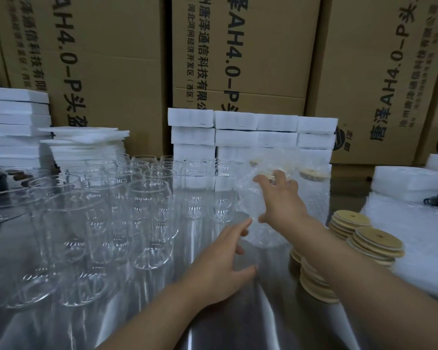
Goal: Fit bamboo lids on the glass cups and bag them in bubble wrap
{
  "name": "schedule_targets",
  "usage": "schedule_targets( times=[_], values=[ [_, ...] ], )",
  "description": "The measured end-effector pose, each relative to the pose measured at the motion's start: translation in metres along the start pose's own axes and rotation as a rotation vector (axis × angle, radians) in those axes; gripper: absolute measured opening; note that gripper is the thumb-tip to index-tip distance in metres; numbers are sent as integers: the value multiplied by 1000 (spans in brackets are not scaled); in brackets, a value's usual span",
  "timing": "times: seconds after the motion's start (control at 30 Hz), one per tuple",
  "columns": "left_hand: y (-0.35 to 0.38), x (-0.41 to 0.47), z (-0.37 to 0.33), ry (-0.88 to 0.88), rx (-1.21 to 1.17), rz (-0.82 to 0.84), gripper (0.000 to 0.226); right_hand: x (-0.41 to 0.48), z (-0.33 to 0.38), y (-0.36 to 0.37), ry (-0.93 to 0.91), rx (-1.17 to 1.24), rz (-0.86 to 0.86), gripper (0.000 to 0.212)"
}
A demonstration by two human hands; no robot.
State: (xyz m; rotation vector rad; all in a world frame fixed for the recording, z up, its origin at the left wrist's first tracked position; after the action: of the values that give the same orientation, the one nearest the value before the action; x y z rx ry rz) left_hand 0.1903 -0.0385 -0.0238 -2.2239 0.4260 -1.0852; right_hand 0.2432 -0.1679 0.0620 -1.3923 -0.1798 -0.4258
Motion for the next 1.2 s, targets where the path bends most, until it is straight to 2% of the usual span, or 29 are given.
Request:
schedule_targets(
  times=[0.37,0.67,0.73,0.83,0.97,1.2],
  values=[
    [3,1,-8,35,64,78,78,40,-9,12,28,-26,47,86],
    [2,1,-10,34,87,101,75,39,-5,15,49,-112,14,85],
    [2,1,-11,35,89,105,75,37,-7,16,38,-220,25,91],
    [2,2,-12,37,96,112,74,35,-14,21,50,-337,71,113],
    [3,1,-13,38,130,127,72,38,-17,28,77,-336,62,123],
    [5,0,-10,38,160,165,61,54,-10,40,71,-352,13,114]
  ],
)
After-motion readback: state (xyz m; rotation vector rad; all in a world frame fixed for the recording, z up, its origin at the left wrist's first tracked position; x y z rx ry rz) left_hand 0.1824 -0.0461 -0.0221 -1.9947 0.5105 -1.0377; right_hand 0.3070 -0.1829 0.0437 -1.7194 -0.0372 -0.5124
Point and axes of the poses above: each hand's wrist, its own x-axis towards the middle knuckle, its own y-axis out of the palm, z = x × y, the point moved 7 cm from there along x, towards the middle knuckle, and after that the axes turned 11 degrees about y, right-handed, at the moved point
